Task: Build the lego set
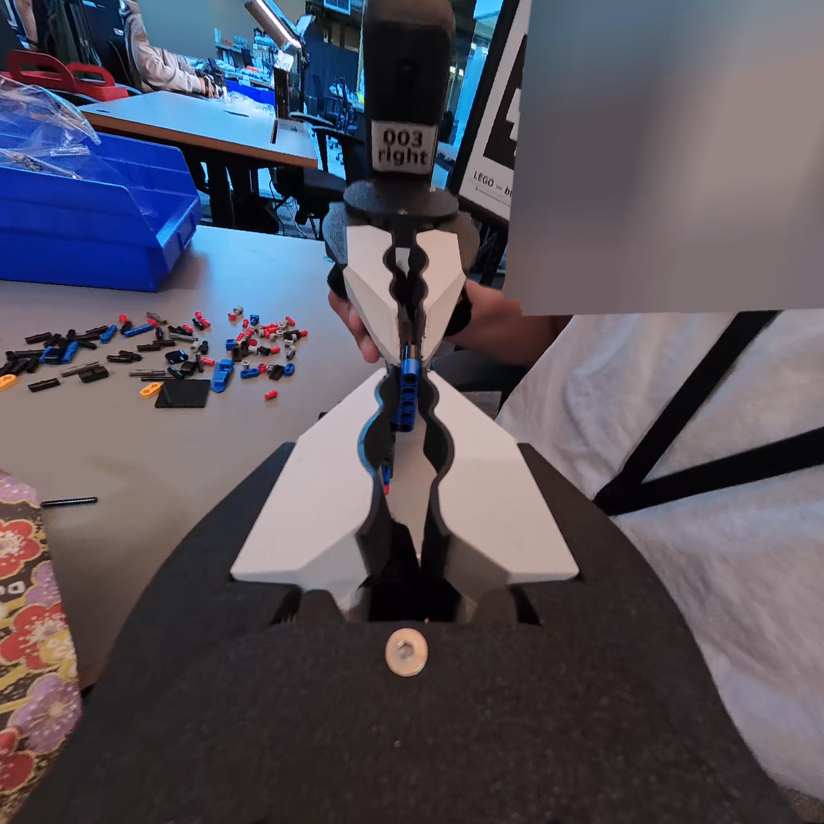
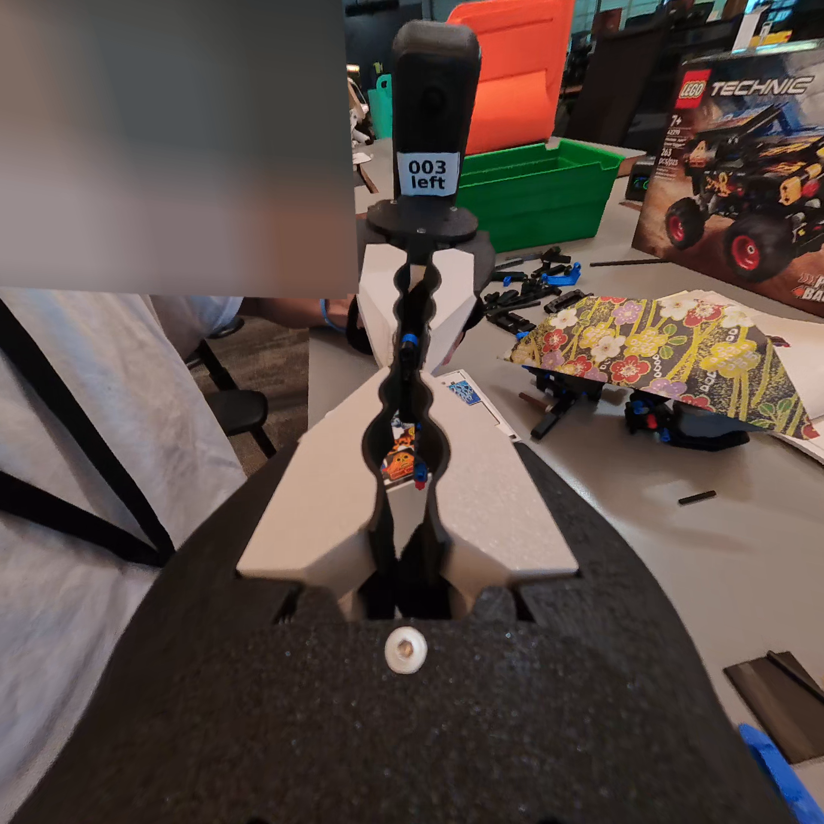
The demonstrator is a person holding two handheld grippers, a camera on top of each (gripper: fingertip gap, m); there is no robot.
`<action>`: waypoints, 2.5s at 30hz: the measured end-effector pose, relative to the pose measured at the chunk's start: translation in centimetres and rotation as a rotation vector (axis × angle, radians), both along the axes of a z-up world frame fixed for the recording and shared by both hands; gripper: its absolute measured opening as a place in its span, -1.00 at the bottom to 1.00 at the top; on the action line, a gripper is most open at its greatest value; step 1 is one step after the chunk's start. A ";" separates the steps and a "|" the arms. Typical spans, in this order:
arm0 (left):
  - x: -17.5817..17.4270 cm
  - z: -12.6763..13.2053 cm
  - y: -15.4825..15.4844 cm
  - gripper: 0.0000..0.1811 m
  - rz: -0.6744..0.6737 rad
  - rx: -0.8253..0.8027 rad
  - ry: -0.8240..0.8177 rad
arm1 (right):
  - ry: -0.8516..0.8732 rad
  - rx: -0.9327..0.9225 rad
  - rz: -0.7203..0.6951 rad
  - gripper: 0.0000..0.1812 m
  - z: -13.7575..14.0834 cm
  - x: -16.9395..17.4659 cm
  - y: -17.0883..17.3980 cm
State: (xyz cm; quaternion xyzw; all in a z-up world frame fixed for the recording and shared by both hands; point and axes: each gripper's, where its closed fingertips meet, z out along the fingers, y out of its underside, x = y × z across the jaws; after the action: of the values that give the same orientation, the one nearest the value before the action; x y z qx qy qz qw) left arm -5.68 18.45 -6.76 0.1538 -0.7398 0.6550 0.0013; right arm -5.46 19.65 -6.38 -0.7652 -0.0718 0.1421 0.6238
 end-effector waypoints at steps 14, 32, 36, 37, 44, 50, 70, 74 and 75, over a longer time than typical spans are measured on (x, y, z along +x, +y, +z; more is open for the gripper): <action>1.2 0.6 0.2 -0.95 0.026 -0.101 0.044 | 0.070 0.074 -0.021 -0.87 1.1 1.6 -1.1; 0.9 -0.4 -0.1 -0.95 0.031 -0.050 0.032 | -0.001 0.040 -0.036 -0.98 -0.4 0.9 -0.2; 0.9 -0.8 -0.1 -0.95 0.030 -0.027 0.026 | 0.010 0.030 -0.027 -0.98 -0.7 0.8 -0.2; 0.9 -0.6 -0.2 -0.95 0.029 -0.041 0.034 | 0.021 0.037 -0.026 -0.98 -0.5 0.9 -0.3; 2.1 0.1 1.1 -0.94 0.104 -0.089 0.040 | 0.017 0.030 -0.082 -0.83 0.3 3.7 -2.1; 3.2 0.2 2.5 -0.94 0.149 -0.143 0.080 | -0.113 0.068 -0.193 -0.78 0.4 7.4 -4.0; 4.1 0.3 3.4 -0.95 0.150 -0.239 0.195 | -0.135 -0.126 -0.206 -0.64 -3.9 7.7 -6.1; 4.2 1.7 4.1 -0.95 0.134 -0.363 0.273 | -0.112 -0.146 -0.226 -0.67 -4.0 6.3 -6.4; 4.2 2.0 4.2 -0.95 0.126 -0.389 0.288 | -0.095 -0.139 -0.228 -0.68 -3.9 5.9 -6.4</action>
State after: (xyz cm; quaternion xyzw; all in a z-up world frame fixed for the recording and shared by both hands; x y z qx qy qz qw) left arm -1.50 22.65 -4.80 0.2882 -0.5809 0.7552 0.0955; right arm 0.43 13.26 -10.28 -0.8156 -0.0039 0.0384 0.5773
